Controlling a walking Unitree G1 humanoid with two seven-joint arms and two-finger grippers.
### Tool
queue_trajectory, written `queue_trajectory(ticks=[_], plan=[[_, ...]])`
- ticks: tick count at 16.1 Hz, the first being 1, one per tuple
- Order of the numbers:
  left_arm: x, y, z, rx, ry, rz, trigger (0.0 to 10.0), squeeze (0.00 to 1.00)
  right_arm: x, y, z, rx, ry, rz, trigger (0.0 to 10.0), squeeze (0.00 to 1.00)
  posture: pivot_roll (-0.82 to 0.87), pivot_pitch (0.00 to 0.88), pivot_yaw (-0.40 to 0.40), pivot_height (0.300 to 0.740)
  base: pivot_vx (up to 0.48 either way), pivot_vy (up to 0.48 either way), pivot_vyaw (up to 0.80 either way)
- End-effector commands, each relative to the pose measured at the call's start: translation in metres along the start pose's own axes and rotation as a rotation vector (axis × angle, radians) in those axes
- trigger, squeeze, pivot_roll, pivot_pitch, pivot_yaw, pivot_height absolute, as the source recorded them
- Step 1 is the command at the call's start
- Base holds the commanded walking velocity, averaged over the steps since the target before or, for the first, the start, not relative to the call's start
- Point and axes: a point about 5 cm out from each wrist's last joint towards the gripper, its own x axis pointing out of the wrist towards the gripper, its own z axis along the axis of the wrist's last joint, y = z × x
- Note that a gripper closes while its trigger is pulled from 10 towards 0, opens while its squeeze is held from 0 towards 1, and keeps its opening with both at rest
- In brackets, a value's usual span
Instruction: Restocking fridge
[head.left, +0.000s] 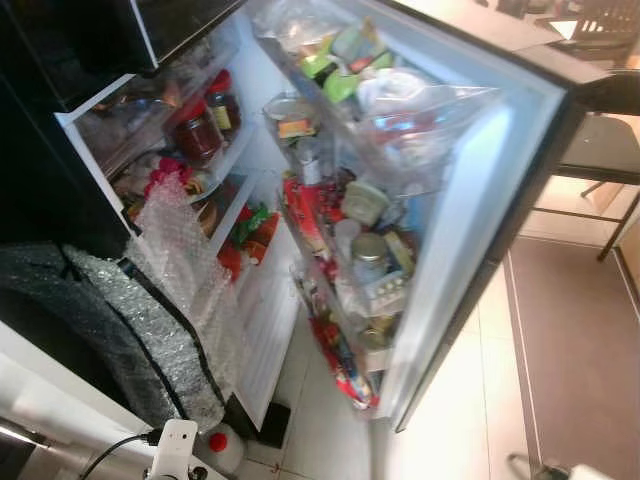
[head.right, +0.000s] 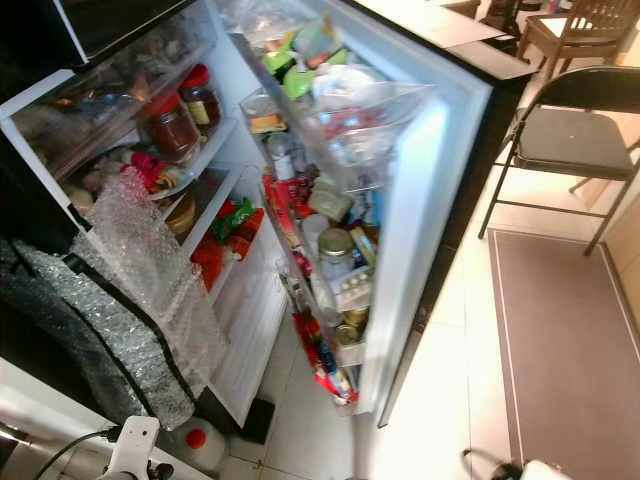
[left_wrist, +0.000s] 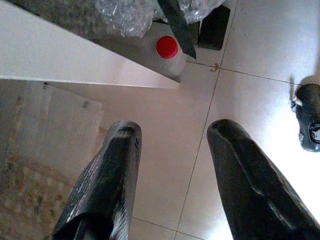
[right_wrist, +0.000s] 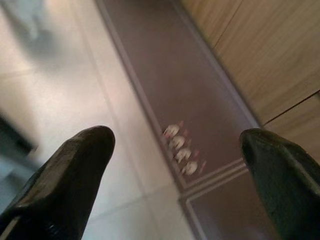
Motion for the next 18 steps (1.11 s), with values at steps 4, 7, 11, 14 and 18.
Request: queue_trajectory(ticks=[4,7,11,14,18], plan=[[-0.001,0.003,-0.006,-0.010,0.022,0.025,10.0,0.00,0.014,-0.003,0.031,0.028,-0.118,-0.024,10.0,0.00,-0.29,0.061,0.048,0.740,0.000,0.000,0.00],[0.000,0.002,-0.006,-0.029,0.024,0.035,10.0,0.00,0.025,0.004,0.061,0.020,-0.216,0.064,10.0,0.00,-0.29,0.067,0.037,0.740,0.000,0.000,0.00],[0.000,0.000,-0.005,-0.045,0.024,0.037,10.0,0.00,0.034,-0.001,0.102,0.030,-0.350,0.059,10.0,0.00,-0.28,0.067,0.026,0.740,0.000,0.000,0.00],[0.000,0.000,-0.005,-0.046,0.024,0.036,10.0,0.00,0.037,0.001,0.119,0.032,-0.386,0.104,10.0,0.00,-0.29,0.067,0.026,0.740,0.000,0.000,0.00],[0.000,0.000,-0.005,-0.045,0.025,0.033,10.0,0.00,0.032,0.033,0.153,0.038,-0.457,0.383,10.0,0.00,-0.29,0.068,0.028,0.740,0.000,0.000,0.00]])
